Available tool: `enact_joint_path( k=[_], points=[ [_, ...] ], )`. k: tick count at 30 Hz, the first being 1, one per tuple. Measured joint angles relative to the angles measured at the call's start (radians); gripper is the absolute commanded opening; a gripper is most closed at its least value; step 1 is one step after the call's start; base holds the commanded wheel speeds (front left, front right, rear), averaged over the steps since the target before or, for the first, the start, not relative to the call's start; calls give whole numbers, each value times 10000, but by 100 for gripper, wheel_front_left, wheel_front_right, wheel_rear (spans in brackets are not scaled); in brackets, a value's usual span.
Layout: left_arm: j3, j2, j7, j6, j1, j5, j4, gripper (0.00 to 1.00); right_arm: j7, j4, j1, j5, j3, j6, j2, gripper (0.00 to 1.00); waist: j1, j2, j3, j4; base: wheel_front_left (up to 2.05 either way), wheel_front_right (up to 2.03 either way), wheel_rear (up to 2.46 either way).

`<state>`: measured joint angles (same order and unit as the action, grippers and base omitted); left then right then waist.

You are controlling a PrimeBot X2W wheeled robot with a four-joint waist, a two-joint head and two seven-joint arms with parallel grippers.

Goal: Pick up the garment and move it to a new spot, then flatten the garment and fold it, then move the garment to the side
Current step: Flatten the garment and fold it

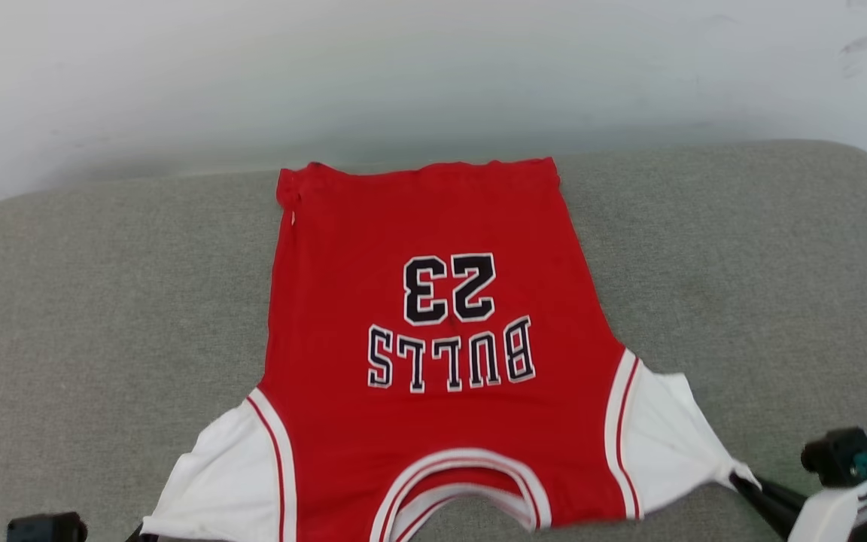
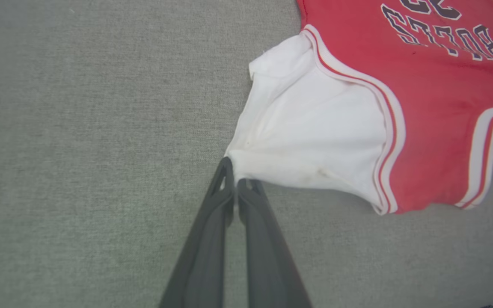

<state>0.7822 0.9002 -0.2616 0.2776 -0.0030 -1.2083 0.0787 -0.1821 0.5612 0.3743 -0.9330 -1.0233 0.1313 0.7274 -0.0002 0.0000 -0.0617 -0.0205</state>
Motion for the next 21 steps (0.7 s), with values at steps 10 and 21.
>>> enact_joint_path(
  k=[10,21],
  points=[
    [-1051,-23,-13,529,1581,439,-1122,0,1513,-1720,-2111,196,1191,-2,537,0,0,0,78,35,0,0,0],
    [-1616,-142,-13,974,1099,1822,-2309,0,2928,-3881,-782,1929,5371,-2,894,100,2,0,-751,230,0,0,0]
  ],
)
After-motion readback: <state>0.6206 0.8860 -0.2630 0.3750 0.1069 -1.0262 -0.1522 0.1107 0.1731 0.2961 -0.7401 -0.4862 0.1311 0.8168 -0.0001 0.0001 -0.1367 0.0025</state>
